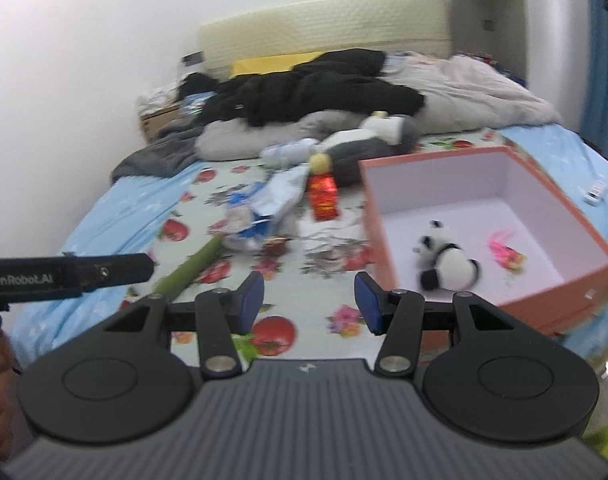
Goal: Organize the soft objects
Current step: 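Withdraw both tools from the box toward the clutter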
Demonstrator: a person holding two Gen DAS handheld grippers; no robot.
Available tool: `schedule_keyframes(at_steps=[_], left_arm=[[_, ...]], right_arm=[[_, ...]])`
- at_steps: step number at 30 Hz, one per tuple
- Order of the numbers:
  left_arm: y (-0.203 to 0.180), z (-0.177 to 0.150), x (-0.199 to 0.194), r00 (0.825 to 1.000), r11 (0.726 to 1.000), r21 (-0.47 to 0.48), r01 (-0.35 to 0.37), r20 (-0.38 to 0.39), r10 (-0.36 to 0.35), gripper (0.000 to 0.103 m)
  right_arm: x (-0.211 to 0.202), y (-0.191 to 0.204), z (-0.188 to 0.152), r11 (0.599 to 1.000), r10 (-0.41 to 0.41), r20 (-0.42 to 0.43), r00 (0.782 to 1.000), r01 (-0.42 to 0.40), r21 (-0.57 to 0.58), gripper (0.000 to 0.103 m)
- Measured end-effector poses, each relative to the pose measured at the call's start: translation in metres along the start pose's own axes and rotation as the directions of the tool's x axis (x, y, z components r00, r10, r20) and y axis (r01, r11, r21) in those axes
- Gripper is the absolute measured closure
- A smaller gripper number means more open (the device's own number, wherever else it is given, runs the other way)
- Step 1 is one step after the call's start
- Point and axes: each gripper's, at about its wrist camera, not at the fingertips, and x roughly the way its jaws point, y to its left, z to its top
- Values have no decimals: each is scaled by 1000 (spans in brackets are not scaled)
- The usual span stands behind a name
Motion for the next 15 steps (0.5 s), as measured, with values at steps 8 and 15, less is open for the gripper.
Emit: schedule_keyframes(at_steps=[8, 15], left_arm=[[41, -10, -14, 998, 997, -37, -67, 13, 68, 45], [70, -16, 11, 995, 988, -120, -95, -31, 92, 45]], right_arm=[[16, 27, -7, 998, 61, -48, 997, -63, -29, 50], [54, 32, -11, 997, 68, -119, 991, -72, -29, 50]])
